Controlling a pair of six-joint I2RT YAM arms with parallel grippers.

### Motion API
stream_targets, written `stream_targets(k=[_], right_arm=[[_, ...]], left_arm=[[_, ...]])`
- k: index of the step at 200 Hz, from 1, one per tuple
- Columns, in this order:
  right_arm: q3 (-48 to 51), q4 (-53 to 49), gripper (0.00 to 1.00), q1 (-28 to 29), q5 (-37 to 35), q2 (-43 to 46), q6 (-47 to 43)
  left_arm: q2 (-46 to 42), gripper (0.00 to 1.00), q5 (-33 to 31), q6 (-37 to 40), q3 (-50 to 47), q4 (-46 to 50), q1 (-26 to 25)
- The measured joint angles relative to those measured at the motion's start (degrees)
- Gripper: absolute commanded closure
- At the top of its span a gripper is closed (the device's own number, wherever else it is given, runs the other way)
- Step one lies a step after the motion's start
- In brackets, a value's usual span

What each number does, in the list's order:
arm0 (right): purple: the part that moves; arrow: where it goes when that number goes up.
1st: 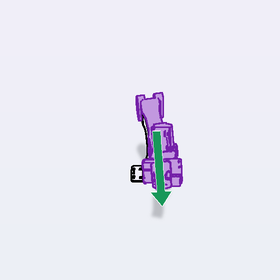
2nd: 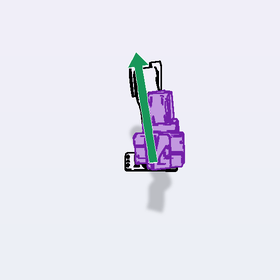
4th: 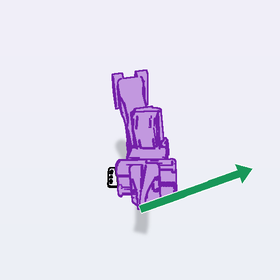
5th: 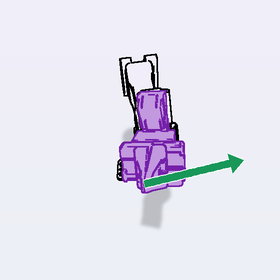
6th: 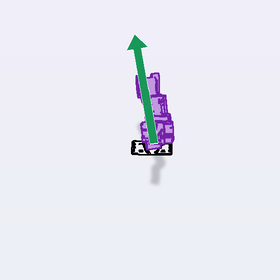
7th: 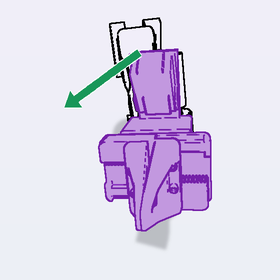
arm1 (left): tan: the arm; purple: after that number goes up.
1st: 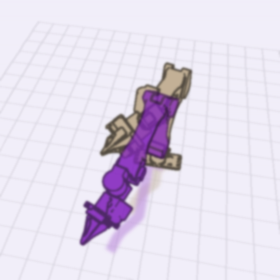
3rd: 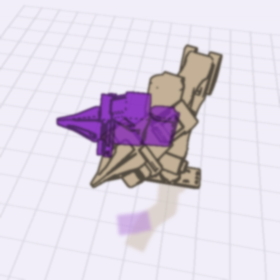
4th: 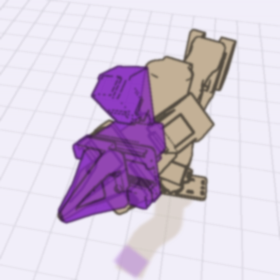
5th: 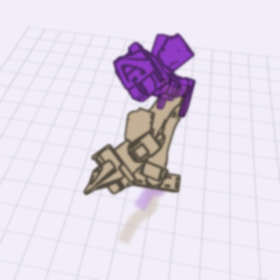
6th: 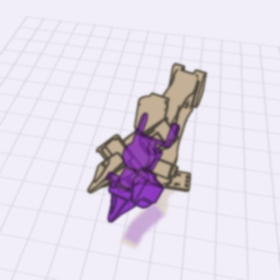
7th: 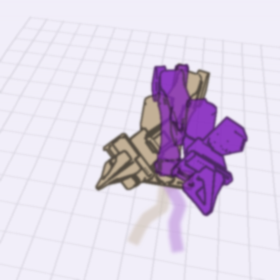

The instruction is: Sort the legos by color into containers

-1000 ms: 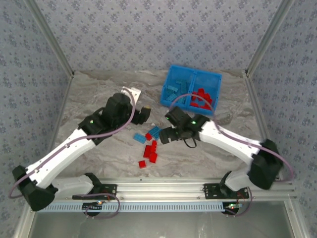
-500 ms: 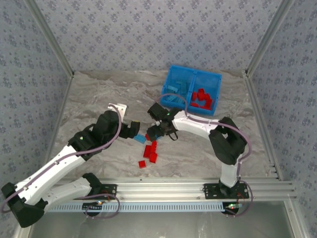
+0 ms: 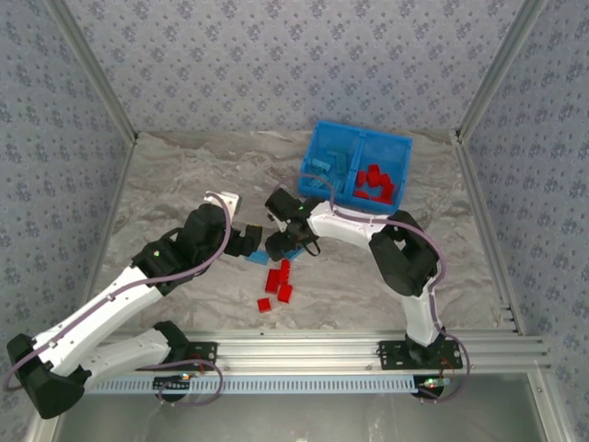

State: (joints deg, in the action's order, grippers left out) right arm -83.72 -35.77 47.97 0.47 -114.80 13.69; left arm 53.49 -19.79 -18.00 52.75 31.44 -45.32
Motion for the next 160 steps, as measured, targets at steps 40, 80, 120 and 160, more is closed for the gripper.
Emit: stream_targets(k=[40,80,120,160], right_arm=[[-0.1,0.0,0.20,-0.5,0.2,-0.1,0.7],[4.1,-1.2,0.03,-1.3,-1.1,0.0,0.3],[4.2,-2.2,0.07,-1.4,-0.9,0.6,-0.2],[2.3,-3.4,0.06,-1.4,-0.8,-0.9,-0.9]], left_arm=[[0.2,0.01,0.0,-0.2,0.0,-0.1,0.0],[0.2,0.01,0.0,-0.3,0.0,-0.3,0.0],[0.4,0.01,0.0,-0.6,0.0,-0.7,0.0],[0.5,0.01,0.0,-0.8,-0.1,-0.8,0.0]])
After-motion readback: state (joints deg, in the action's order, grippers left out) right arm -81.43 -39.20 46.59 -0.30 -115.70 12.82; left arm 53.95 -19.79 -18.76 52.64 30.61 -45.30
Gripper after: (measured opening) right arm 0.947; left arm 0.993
